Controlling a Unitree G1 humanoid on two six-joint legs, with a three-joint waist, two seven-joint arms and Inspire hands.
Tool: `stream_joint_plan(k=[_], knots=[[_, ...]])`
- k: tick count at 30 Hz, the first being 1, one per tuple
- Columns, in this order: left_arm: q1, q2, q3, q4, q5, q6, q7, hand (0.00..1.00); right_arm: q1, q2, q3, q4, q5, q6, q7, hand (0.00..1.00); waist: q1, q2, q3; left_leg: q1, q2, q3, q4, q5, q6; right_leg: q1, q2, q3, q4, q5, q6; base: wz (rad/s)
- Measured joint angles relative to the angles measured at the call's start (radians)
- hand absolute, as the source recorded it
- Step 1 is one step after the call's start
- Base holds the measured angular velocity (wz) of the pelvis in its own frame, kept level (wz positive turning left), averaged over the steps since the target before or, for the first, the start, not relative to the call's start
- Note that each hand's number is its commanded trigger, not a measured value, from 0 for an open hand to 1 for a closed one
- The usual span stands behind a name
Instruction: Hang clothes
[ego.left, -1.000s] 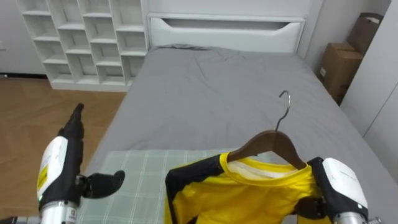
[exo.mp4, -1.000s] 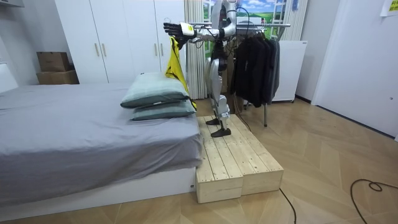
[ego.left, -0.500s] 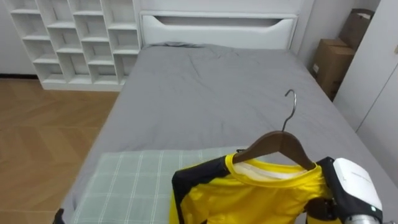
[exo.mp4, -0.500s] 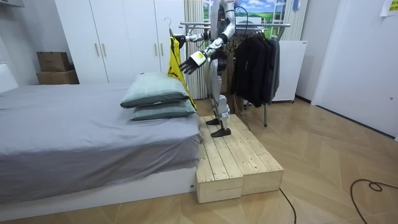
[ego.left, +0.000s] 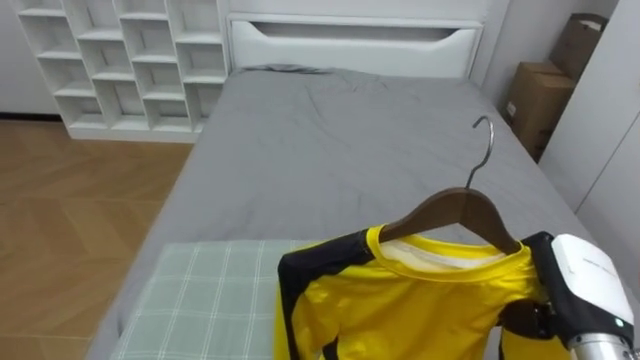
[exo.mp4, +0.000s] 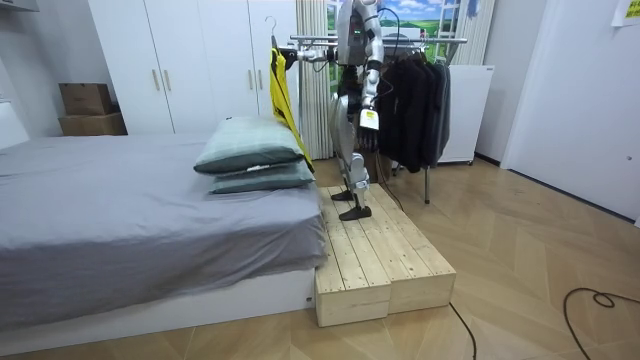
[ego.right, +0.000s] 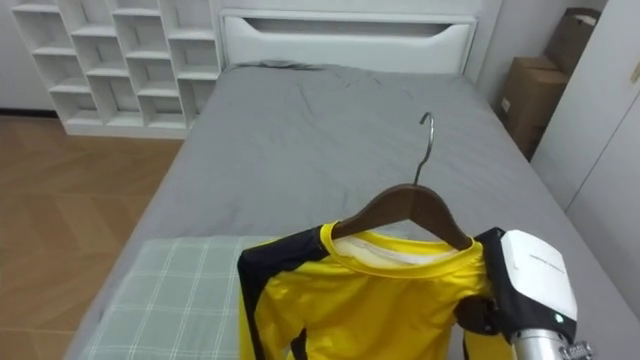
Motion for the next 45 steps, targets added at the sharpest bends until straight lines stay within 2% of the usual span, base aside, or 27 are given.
stream_joint_plan(k=[9,13,19,23,28,31,40,45], knots=[[0.008,-0.008,-0.011,-0.001,0.000,0.022,-0.004,0.00,0.000,0.000,0.002,-0.019,0.004,0.000,-0.003,1.00,-0.002,-0.003,-0.0035,0.002,0.000,-0.001,0.005,0.000,0.000,0.004,-0.001,-0.002,0.005,0.000,0.000,0.00],[0.004,-0.024,-0.021,0.000,-0.031,0.045,-0.020,0.00,0.000,0.008,0.009,-0.019,0.004,0.021,-0.003,1.00,-0.005,-0.007,-0.0054,0.001,0.000,-0.002,0.005,0.000,0.000,0.001,-0.001,-0.003,0.005,0.000,0.000,0.00],[-0.011,-0.026,-0.029,0.000,-0.040,0.077,-0.063,0.00,0.000,0.010,0.009,-0.020,0.004,0.042,0.009,1.00,-0.003,-0.017,-0.0064,-0.001,0.000,-0.001,0.005,0.000,0.000,-0.006,-0.001,-0.001,0.014,0.000,0.000,0.00],[-0.022,-0.030,-0.030,0.001,-0.040,0.080,-0.088,0.00,0.000,0.016,0.009,-0.024,-0.001,0.043,0.026,1.00,-0.007,-0.027,-0.0040,-0.003,0.000,0.001,0.004,0.000,0.000,-0.009,-0.001,0.001,0.015,0.000,0.000,0.00],[-0.034,-0.038,-0.030,0.017,-0.040,0.080,-0.108,0.00,0.000,0.016,0.008,-0.039,-0.001,0.053,0.046,1.00,-0.010,-0.028,-0.0041,-0.005,0.000,0.004,0.004,0.000,0.000,-0.012,-0.001,0.005,0.016,0.000,0.000,-0.01],[-0.034,-0.040,-0.030,0.017,-0.040,0.080,-0.111,0.00,0.000,0.016,0.007,-0.043,-0.005,0.063,0.055,1.00,-0.010,-0.028,-0.0041,-0.006,0.000,0.004,0.004,0.000,0.000,-0.014,-0.001,0.005,0.016,0.000,0.000,0.00],[-0.052,-0.040,-0.030,0.020,-0.039,0.078,-0.105,0.00,0.000,0.017,0.007,-0.074,-0.026,0.062,0.075,1.00,-0.017,-0.033,-0.0016,-0.009,0.000,0.007,0.004,0.000,0.000,-0.019,-0.001,0.007,0.017,0.000,0.000,0.00],[-0.054,-0.040,-0.030,0.028,-0.040,0.076,-0.085,0.00,0.000,0.031,0.007,-0.074,-0.026,0.062,0.075,1.00,-0.027,-0.036,-0.0017,-0.006,0.003,0.019,0.002,-0.001,0.000,-0.021,0.002,0.017,0.017,0.000,0.000,-0.06]])
